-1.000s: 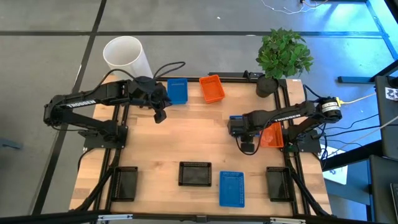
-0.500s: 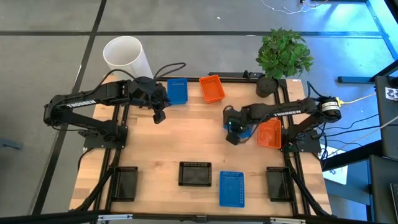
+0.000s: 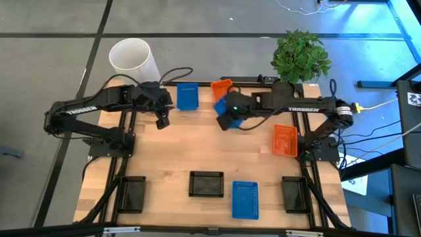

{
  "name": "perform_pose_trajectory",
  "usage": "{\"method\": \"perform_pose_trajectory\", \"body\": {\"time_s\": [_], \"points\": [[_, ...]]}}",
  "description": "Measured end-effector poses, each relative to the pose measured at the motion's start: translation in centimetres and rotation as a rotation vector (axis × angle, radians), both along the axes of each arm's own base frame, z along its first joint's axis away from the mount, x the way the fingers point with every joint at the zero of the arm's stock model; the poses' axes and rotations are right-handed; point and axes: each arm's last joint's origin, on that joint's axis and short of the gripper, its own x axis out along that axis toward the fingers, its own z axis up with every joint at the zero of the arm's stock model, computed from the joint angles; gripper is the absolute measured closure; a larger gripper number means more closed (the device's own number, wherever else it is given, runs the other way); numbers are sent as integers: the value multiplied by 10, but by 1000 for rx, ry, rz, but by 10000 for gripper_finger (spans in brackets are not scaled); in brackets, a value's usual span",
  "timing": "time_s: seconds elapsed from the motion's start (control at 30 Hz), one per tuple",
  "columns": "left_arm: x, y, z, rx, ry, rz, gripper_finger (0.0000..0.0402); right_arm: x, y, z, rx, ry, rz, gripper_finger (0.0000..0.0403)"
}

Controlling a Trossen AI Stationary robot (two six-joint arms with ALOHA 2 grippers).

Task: Stack baskets by color
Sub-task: Stack the top blue basket on top of the blue basket on the table

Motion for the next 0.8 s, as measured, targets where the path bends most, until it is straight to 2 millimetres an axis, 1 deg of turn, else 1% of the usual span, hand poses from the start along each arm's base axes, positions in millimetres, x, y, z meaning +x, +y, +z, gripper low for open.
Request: {"method": "perform_pose_trajectory", "body": {"time_s": [0.13,0.27,0.37,0.5,0.63,0.73,0.8], "points": [[-6,-1,4,85,21,-75,324,25,6,9,-123,40,204,396],[-12,-3,9,213,70,-189,324,43,14,16,-267,104,429,396],[-10,-3,10,294,95,-282,324,52,20,19,-354,144,561,396],[-9,-4,10,386,144,-422,324,60,25,25,-449,196,705,396],[-7,-6,10,509,190,-620,324,64,29,25,-521,239,828,396],[-2,-8,12,588,150,-754,325,64,30,24,-533,237,914,396],[0,-9,16,623,100,-798,325,64,30,24,-552,242,947,396]]}}
